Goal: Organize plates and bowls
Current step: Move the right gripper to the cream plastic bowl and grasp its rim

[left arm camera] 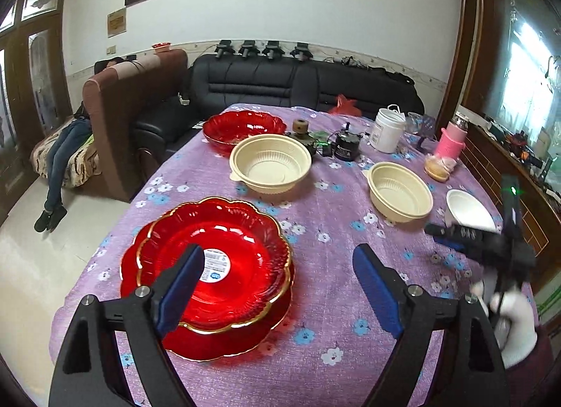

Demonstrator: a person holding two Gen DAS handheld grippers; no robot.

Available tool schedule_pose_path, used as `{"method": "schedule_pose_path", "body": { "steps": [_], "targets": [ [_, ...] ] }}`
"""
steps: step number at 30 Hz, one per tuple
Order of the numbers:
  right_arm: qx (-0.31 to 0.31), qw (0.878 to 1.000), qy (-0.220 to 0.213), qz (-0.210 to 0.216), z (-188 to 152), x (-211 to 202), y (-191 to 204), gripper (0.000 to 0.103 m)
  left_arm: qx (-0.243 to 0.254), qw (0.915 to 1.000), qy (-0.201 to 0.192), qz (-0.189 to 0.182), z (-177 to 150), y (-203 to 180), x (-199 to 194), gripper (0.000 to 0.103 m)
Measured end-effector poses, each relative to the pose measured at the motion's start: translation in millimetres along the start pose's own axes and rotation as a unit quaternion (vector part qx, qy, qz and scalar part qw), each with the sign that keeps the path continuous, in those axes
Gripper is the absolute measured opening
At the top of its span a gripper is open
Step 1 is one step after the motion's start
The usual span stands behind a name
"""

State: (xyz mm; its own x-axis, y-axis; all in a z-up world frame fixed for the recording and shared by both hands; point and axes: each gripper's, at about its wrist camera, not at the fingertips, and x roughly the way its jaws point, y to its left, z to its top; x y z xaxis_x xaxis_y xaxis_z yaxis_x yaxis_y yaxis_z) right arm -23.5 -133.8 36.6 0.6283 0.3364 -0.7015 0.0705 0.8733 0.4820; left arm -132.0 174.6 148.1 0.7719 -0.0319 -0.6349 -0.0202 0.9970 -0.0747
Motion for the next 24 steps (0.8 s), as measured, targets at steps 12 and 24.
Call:
{"method": "schedule_pose_path", "body": {
  "steps": [12,24],
  "targets": [
    [0.125,0.992,0.005,0.001,36,50,-24,0.039,0.004,0.9999,0.006,0.012,-2,6,6,0.086],
    [0.081,0.996,0.032,0.019,29,40,-18,0.013,0.004,0.9998,0.018,0.000,-4,1,14,0.086]
  ]
}}
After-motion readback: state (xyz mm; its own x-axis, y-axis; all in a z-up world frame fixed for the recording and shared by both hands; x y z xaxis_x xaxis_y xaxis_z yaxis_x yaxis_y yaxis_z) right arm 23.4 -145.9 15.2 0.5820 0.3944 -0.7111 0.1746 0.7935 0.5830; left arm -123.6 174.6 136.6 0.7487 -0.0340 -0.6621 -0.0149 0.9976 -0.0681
